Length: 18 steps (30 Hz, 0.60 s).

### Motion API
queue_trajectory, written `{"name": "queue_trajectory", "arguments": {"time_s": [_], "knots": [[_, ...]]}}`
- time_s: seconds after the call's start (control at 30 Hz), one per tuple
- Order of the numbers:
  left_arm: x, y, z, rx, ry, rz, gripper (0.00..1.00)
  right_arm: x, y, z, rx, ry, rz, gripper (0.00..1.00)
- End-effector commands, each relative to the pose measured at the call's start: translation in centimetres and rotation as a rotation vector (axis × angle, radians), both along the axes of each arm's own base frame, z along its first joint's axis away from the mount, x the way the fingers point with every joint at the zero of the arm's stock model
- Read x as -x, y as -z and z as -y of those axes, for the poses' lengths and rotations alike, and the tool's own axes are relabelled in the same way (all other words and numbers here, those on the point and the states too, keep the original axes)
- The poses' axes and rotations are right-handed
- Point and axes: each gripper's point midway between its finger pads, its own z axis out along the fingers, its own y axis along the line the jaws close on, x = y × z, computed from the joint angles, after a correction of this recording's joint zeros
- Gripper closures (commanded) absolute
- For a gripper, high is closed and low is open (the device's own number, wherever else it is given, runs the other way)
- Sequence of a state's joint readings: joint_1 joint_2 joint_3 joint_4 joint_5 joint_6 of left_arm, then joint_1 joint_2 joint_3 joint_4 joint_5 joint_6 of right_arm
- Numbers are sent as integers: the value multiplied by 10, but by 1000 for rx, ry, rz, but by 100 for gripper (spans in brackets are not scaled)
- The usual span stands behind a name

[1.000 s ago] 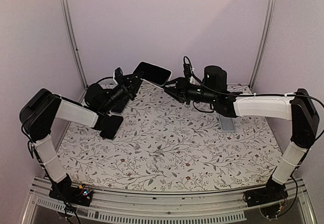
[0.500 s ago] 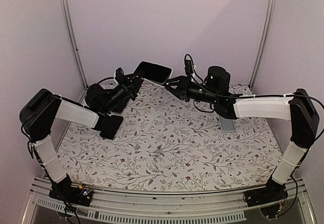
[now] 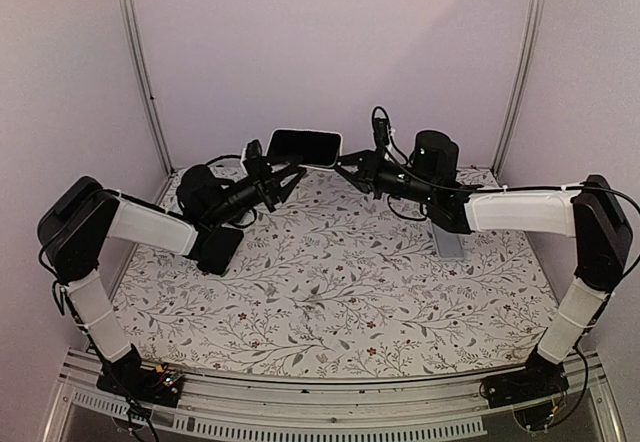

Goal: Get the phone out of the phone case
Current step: Pass from the left arm to the right

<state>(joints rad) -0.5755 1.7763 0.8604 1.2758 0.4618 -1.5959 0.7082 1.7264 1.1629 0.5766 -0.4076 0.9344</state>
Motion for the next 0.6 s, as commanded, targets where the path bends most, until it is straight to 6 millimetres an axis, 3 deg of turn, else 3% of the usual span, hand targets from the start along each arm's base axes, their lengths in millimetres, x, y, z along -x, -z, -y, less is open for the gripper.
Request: {"name": "queue_trajectory", "arguments": {"time_s": [0.0, 0.1, 0.23, 0.4, 0.57], "knots": [[30, 23, 27, -116, 146, -14, 60, -6, -40, 31, -63, 117, 106, 100], [27, 37, 24, -163, 132, -34, 45, -12, -31, 41, -12, 161, 101, 100], [23, 55, 18, -247, 115, -56, 35, -18, -19, 51, 69, 204, 94, 100], [21, 74, 17, -392, 91, -65, 33, -23, -10, 57, 174, 236, 108, 100], [17, 68, 15, -535, 53, -17, 33, -28, 9, 60, 280, 252, 95, 100]]}}
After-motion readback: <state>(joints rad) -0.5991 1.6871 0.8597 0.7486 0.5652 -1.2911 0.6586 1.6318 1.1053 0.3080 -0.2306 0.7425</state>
